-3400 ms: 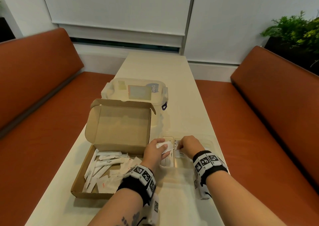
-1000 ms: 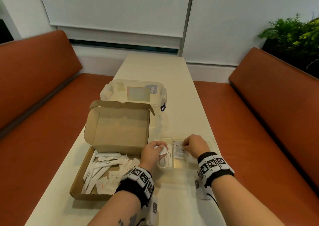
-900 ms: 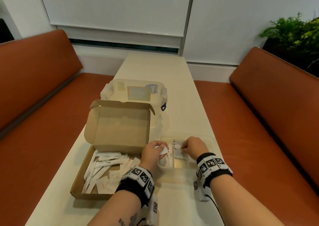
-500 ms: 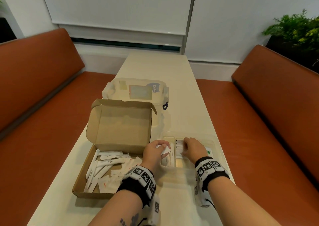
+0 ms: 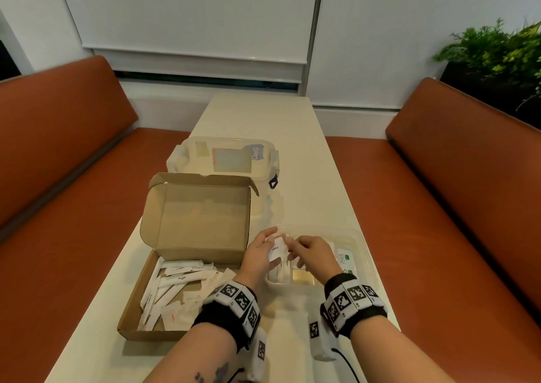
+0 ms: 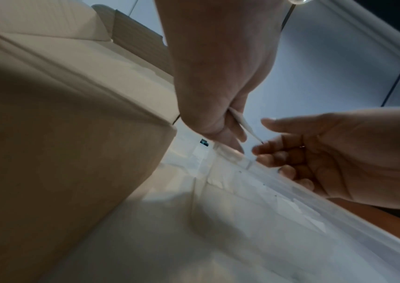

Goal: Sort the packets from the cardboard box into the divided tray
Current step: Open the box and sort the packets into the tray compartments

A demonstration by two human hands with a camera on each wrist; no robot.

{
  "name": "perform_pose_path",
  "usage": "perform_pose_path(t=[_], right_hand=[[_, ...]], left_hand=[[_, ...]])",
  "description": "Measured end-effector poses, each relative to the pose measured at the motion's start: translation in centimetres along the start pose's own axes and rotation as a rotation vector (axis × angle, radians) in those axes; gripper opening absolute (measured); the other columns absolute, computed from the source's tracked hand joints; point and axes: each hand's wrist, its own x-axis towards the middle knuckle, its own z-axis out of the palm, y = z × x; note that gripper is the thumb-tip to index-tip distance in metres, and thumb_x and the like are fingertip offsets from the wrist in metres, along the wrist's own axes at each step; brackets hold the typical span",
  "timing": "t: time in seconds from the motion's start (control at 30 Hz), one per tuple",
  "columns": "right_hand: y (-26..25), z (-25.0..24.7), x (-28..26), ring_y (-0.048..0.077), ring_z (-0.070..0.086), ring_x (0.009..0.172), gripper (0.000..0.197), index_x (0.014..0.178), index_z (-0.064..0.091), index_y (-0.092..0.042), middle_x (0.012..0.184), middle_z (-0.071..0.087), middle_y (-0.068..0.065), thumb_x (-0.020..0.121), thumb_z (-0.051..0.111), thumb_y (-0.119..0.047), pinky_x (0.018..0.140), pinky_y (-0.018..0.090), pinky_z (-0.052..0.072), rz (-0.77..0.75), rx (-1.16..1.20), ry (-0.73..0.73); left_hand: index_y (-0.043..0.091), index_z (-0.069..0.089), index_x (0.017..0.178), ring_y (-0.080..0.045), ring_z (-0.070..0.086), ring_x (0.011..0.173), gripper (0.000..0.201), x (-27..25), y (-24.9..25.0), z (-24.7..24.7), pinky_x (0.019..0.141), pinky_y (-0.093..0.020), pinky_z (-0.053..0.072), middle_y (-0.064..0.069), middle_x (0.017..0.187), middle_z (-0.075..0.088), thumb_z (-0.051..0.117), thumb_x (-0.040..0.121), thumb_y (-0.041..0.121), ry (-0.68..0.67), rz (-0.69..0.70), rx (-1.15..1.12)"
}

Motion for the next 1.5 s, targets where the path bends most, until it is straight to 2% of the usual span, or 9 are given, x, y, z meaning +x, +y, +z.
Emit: perform_pose_path(t=[0.17,0.23,0.47,0.6,0.7,0.77,1.13,1.3,1.5], right_hand=[[-0.5,-0.8,-0.5,0.008,0.054,0.052,0.01,0.082,0.062,-0.012,0.071,0.067,0.004,0.08,0.072,-0.01,0.047,0.014,0.042,0.016,0.169,0.002],[-0.7,-1.6,-0.4,0.006,0.054,0.054,0.01,0.082,0.064,-0.013,0.068,0.065,0.002,0.079,0.072,-0.009,0.047,0.012,0.041,-0.009,0.148,0.037],[-0.7,-2.4,-0.6,0.004,0.053,0.052,0.011,0.081,0.064,-0.016,0.068,0.066,-0.001,0.079,0.075,-0.018,0.044,0.01,0.039,-0.031,0.148,0.071],[-0.1,-2.1,-0.7,-0.005,0.056,0.053,0.007,0.078,0.066,-0.013,0.067,0.064,-0.003,0.08,0.072,-0.01,0.048,0.004,0.039,-0.065,0.065,0.046],[-0.1,-2.9,0.0,0.007,0.059,0.073,0.008,0.089,0.072,-0.011,0.082,0.069,0.0,0.085,0.066,-0.011,0.064,0.008,0.041,-0.088,-0.191,0.124],[0.1,-3.3,0.5,0.011,0.059,0.083,0.014,0.094,0.073,-0.013,0.092,0.071,0.001,0.088,0.06,-0.013,0.075,0.018,0.043,-0.076,-0.43,0.103],[2.0,-1.0,1.9,0.021,0.061,0.1,0.028,0.109,0.068,-0.015,0.11,0.066,0.004,0.091,0.049,-0.006,0.086,0.026,0.048,-0.122,-0.91,-0.095],[2.8,-0.7,1.2,0.016,0.047,0.079,0.009,0.085,0.053,-0.018,0.09,0.051,0.0,0.084,0.055,-0.009,0.064,0.022,0.033,-0.174,-0.856,0.016],[2.7,-0.7,1.1,0.016,0.046,0.077,0.015,0.08,0.047,-0.018,0.086,0.047,-0.001,0.089,0.048,-0.005,0.069,0.026,0.043,-0.157,-0.911,0.008]], left_hand=[[0.017,0.057,0.12,-0.017,0.058,0.098,0.026,-0.2,0.1,0.3,0.08,-0.028,0.051,-0.002,0.107,0.061,0.042,0.1,0.013,-0.042,0.044,0.105],[0.012,0.063,0.11,-0.02,0.06,0.097,0.018,-0.1,-0.2,0.2,0.086,-0.033,0.051,-0.004,0.1,0.065,0.052,0.095,0.011,-0.023,0.088,0.189],[0.03,0.065,0.077,-0.005,0.059,0.077,0.014,-0.1,-0.7,0.4,0.064,-0.013,0.044,0.013,0.078,0.066,0.068,0.086,0.02,0.124,0.23,0.316],[0.021,0.067,0.088,-0.013,0.061,0.093,0.003,-0.3,-0.8,0.3,0.07,-0.014,0.042,0.01,0.087,0.066,0.069,0.085,0.021,0.202,0.257,0.452],[0.012,0.062,0.12,-0.02,0.055,0.115,0.031,-0.4,-1.2,-0.2,0.098,-0.031,0.043,-0.002,0.12,0.062,0.063,0.089,0.016,0.282,0.25,0.696],[0.008,0.051,0.133,-0.023,0.052,0.122,0.041,-0.6,-1.4,-0.5,0.105,-0.032,0.04,-0.008,0.132,0.056,0.056,0.093,0.012,0.3,0.21,0.763],[0.005,0.059,0.127,-0.023,0.06,0.108,0.035,-0.6,-1.6,-1.2,0.094,-0.025,0.043,-0.013,0.116,0.065,0.05,0.093,0.007,0.284,0.156,0.769],[0.005,0.058,0.127,-0.023,0.059,0.11,0.034,-0.6,-1.6,-1.2,0.097,-0.028,0.045,-0.012,0.12,0.064,0.05,0.094,0.007,0.279,0.15,0.784],[0.004,0.059,0.125,-0.024,0.057,0.116,0.033,-0.6,-1.3,-1.1,0.102,-0.031,0.042,-0.013,0.123,0.063,0.049,0.094,0.006,0.273,0.138,0.817]])
